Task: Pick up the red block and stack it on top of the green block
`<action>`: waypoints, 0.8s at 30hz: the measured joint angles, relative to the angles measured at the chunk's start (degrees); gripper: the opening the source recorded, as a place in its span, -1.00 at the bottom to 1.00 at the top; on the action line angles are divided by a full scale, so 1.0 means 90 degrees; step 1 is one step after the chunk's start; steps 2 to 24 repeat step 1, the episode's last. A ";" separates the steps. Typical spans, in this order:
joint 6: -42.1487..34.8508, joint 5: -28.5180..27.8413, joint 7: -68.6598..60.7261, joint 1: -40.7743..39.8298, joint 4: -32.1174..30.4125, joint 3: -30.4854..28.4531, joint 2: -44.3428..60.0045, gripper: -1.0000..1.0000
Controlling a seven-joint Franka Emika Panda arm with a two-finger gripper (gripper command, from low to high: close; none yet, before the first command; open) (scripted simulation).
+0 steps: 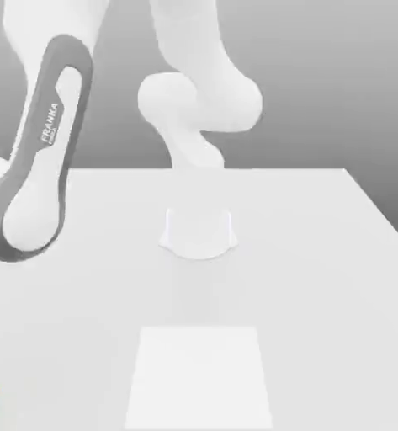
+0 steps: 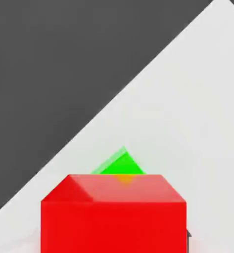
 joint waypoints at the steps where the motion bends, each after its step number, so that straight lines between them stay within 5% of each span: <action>1: 0.0000 0.0000 0.0000 0.0000 0.0000 0.0000 0.0000 1.00; 24: 0.0000 0.0000 0.0000 0.0000 0.0000 0.0000 0.0000 1.00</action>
